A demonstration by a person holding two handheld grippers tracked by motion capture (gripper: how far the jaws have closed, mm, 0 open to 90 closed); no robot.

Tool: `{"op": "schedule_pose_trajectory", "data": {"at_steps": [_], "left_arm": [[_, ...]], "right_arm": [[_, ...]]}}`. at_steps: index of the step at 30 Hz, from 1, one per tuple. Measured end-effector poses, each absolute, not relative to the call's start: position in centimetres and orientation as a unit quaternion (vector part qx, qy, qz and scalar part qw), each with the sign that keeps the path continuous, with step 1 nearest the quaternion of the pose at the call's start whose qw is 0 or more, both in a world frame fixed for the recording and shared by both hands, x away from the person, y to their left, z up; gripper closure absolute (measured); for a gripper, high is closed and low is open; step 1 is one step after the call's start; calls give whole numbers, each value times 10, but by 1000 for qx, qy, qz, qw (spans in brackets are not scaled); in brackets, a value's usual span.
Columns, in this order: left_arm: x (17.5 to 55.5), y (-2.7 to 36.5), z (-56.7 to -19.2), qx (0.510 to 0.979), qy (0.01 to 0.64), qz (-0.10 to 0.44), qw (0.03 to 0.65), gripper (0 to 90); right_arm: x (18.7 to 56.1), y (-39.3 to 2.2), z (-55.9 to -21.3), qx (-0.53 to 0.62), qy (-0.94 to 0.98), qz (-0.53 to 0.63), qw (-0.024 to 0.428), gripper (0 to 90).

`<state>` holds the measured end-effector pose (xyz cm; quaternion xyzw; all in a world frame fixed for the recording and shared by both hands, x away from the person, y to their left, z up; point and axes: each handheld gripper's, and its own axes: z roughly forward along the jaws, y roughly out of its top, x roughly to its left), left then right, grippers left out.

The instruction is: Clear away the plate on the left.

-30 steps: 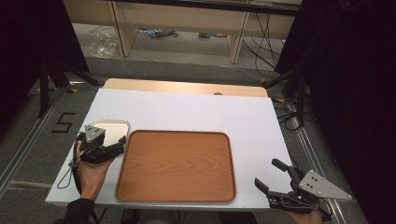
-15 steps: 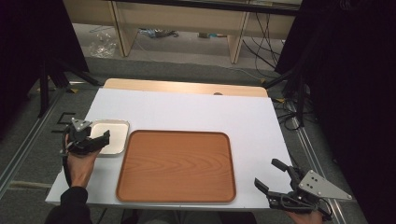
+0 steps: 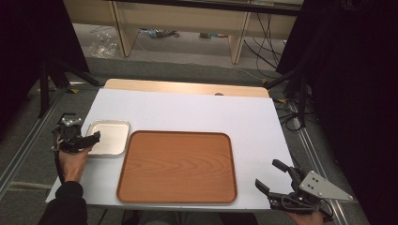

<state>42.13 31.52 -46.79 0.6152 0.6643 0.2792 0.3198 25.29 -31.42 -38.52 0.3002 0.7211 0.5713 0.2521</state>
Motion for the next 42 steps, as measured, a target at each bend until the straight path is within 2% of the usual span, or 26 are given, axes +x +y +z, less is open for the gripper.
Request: {"op": "schedule_pose_trajectory", "data": {"at_steps": [2, 7, 13, 17, 23, 34, 38, 42], "left_arm": [[421, 317, -469, 612, 664, 282, 323, 315], [421, 329, -470, 601, 675, 273, 328, 328], [420, 344, -479, 582, 692, 250, 348, 353], [425, 347, -484, 587, 690, 240, 349, 384], [430, 349, -489, 582, 700, 221, 350, 483], [433, 353, -495, 584, 708, 216, 333, 507], [434, 354, -496, 582, 710, 210, 334, 558], [434, 353, -496, 580, 712, 208, 337, 607]], "right_arm": [[254, -315, -385, 295, 719, 572, 262, 171], [253, -314, -385, 296, 729, 566, 246, 171], [254, -313, -385, 292, 729, 568, 248, 172], [254, -313, -385, 291, 729, 568, 247, 172], [253, -314, -385, 292, 731, 564, 250, 173], [252, -313, -385, 298, 727, 566, 251, 174], [254, -314, -385, 289, 724, 569, 261, 174], [252, -313, -386, 296, 725, 569, 251, 173]]}}
